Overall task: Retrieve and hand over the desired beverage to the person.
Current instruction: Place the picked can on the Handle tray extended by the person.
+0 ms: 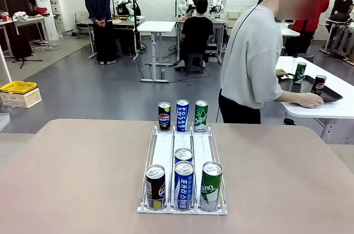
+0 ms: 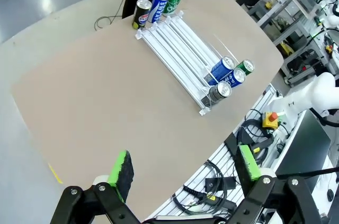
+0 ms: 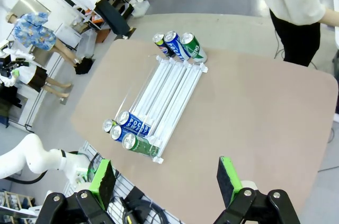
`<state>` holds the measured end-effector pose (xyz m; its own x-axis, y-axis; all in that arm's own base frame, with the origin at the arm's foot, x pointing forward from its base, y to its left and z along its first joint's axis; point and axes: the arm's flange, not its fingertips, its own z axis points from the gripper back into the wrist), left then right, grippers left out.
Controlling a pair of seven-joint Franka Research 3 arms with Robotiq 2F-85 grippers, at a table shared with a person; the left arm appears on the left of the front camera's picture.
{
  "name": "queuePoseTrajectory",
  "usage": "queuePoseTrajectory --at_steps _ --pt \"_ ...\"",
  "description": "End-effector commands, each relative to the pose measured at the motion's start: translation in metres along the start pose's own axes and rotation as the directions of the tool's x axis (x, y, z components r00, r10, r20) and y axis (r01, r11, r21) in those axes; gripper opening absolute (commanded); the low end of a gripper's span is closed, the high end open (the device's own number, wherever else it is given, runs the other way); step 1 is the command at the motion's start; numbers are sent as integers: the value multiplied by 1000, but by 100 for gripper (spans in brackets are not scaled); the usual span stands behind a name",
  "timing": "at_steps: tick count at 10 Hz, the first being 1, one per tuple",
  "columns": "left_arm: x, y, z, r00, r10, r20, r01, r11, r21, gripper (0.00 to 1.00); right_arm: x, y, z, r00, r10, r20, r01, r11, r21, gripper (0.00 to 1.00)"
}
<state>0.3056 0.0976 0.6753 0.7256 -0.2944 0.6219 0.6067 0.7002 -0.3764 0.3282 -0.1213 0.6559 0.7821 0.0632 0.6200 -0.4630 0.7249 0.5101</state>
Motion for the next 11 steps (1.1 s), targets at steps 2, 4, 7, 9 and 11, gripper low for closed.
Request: queuePoseTrajectory --at_steps 2,4,7,9,11 --pt "-5 -2 1 1000 -14 20 14 1000 8 100 1 0 -1 1000 -2 -6 2 1000 6 100" --pt "-5 -2 1 1000 -14 20 14 1000 8 100 1 0 -1 1000 -2 -6 2 1000 6 100" --pt "-5 -2 1 1000 -14 20 14 1000 8 100 1 0 -1 1000 -2 -6 2 1000 6 100" --pt "-5 -2 1 1000 -14 20 14 1000 8 100 1 0 -1 1000 -2 -6 2 1000 6 100" --pt "-5 -2 1 1000 -14 20 14 1000 8 100 1 0 -1 1000 -2 -6 2 1000 6 100"
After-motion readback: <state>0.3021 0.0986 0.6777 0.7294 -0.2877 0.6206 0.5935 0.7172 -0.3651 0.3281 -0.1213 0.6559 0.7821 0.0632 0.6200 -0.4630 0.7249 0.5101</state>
